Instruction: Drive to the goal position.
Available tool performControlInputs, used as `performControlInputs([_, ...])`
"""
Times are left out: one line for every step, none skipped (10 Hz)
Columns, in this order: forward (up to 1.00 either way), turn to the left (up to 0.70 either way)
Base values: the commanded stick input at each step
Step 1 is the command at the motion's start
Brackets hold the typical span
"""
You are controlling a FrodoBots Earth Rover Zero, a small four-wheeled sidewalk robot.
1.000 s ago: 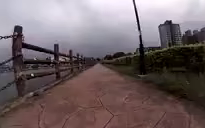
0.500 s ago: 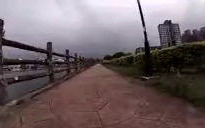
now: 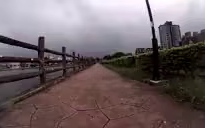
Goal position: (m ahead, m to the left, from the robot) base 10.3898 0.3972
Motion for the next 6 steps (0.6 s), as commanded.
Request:
performControlInputs([1.0,0.0])
performControlInputs([1.0,0.0])
performControlInputs([1.0,0.28])
performControlInputs([1.0,0.4])
performControlInputs([1.0,0.23])
performControlInputs([1.0,0.0])
